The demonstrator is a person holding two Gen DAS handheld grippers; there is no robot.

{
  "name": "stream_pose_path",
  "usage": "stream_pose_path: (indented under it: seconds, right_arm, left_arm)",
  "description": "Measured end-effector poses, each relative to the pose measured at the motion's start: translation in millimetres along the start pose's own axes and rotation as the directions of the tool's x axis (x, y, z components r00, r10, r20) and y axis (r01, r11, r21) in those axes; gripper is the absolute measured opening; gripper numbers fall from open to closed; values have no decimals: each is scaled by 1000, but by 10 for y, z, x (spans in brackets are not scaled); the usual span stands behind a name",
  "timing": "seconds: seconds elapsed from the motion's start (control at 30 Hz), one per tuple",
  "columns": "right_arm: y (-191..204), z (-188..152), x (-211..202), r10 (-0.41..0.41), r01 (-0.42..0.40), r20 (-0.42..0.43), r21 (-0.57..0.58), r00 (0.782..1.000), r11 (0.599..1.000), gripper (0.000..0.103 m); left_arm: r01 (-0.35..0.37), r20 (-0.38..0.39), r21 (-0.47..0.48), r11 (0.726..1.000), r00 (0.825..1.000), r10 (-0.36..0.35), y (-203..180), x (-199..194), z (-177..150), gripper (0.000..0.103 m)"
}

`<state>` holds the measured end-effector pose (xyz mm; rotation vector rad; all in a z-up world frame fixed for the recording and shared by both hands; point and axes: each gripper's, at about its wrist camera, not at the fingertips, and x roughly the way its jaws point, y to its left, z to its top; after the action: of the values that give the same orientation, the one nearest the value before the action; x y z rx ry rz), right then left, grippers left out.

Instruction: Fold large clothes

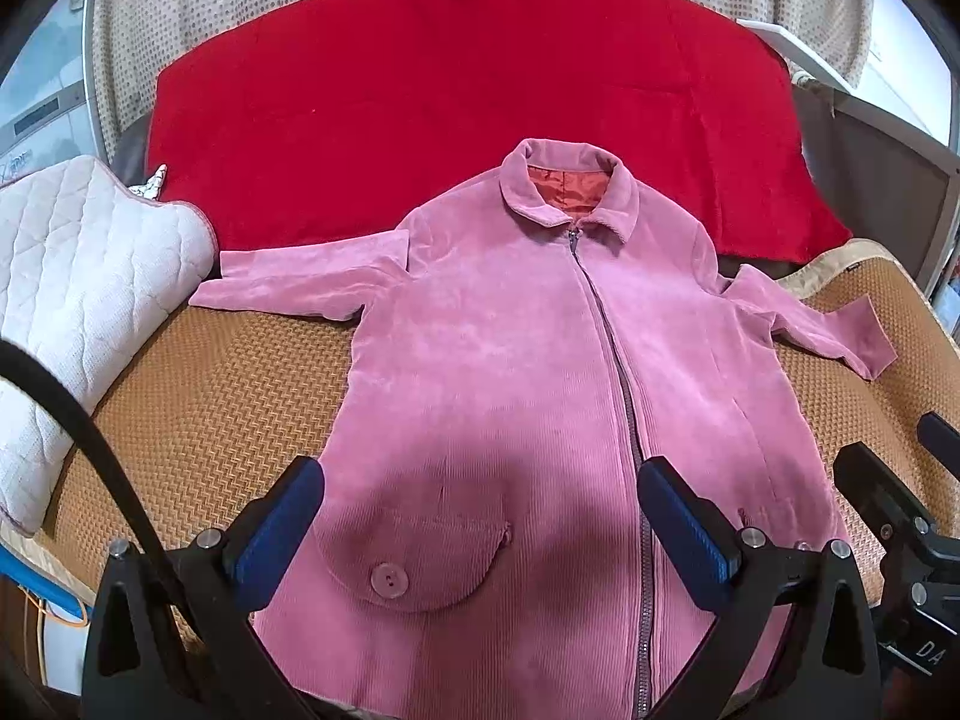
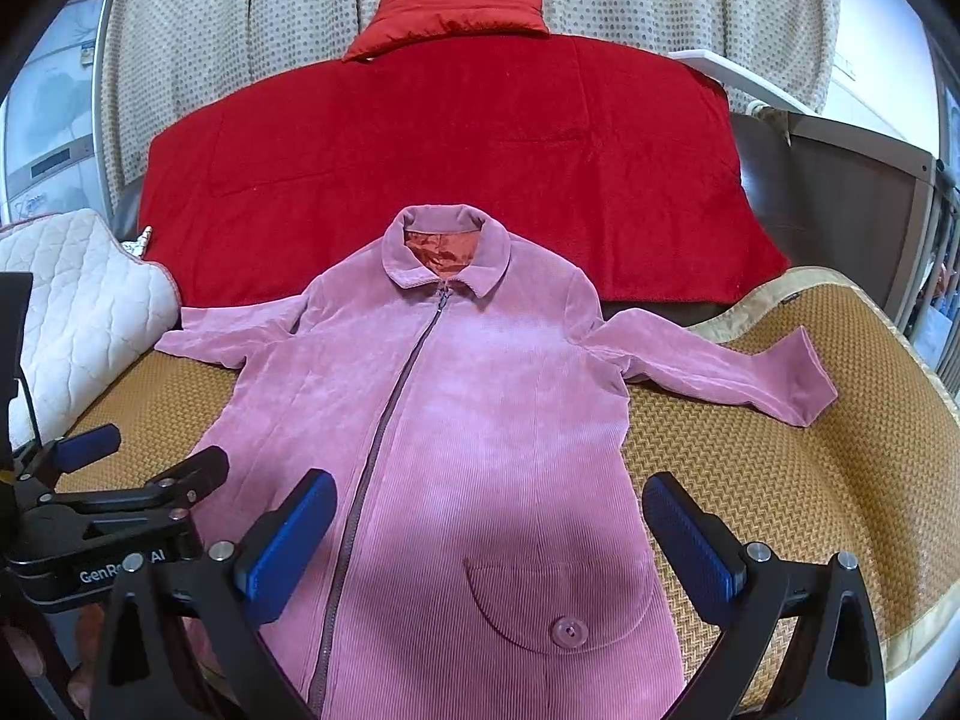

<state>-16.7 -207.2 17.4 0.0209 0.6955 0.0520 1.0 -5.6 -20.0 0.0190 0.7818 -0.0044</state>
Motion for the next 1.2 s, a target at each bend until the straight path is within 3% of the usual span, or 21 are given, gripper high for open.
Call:
stream_pose_path:
  seconds: [1.2]
  right_arm:
    - [-5,-8,46,-3,3,-12,5,1000,1000,103]
  left_arm:
    - [2,-13,12,1000,1000,-2,-25,40,-49,103]
